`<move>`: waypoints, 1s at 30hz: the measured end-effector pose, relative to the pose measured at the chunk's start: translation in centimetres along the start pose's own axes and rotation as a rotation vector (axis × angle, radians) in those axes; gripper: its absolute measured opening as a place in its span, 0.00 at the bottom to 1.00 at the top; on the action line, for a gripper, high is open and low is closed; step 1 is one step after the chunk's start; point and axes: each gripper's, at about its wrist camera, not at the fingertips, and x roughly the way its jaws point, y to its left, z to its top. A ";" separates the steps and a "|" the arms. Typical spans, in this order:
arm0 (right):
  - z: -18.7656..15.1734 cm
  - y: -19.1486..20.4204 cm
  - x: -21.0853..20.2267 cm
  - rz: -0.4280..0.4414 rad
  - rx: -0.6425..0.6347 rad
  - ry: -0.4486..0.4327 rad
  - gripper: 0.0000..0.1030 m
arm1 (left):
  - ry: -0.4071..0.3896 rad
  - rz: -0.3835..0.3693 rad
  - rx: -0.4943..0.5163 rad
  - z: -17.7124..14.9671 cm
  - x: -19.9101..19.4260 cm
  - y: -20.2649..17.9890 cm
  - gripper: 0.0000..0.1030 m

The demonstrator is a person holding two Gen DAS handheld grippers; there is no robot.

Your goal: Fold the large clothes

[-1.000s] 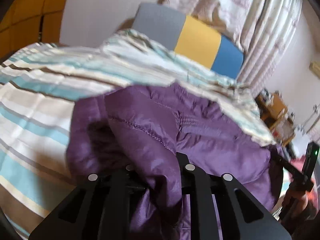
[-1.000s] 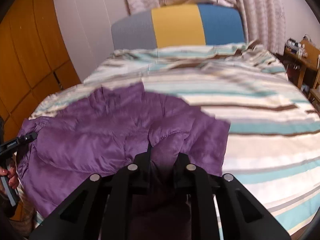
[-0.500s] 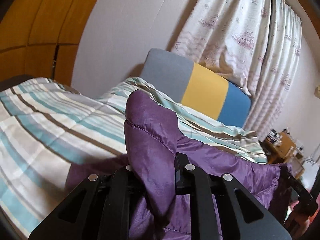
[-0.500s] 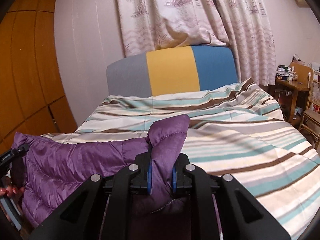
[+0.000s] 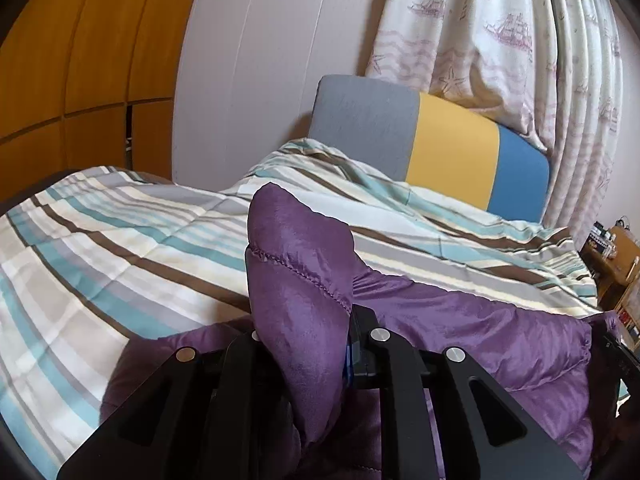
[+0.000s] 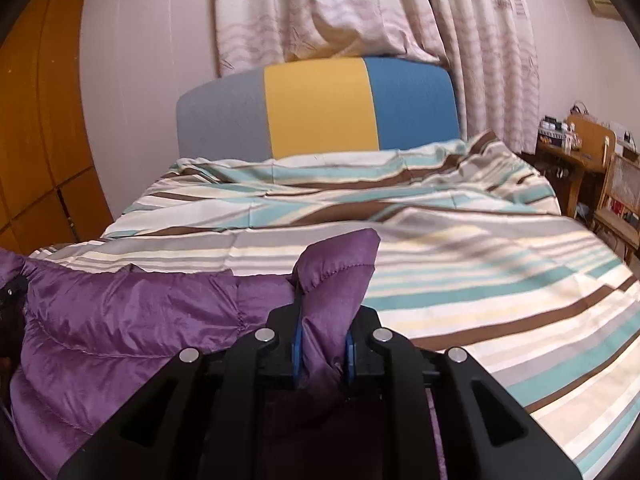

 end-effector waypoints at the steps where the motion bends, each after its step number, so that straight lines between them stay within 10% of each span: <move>1: -0.2 -0.2 0.5 -0.003 0.007 0.011 0.16 | 0.007 0.003 -0.001 -0.2 0.3 0.1 0.15; 18: -2.0 -0.9 6.5 -0.049 0.035 0.255 0.33 | 0.240 -0.004 -0.077 -2.3 5.2 1.2 0.18; 30: -2.7 -0.7 8.2 -0.112 0.009 0.322 0.51 | 0.275 0.049 -0.078 -2.4 5.4 1.1 0.49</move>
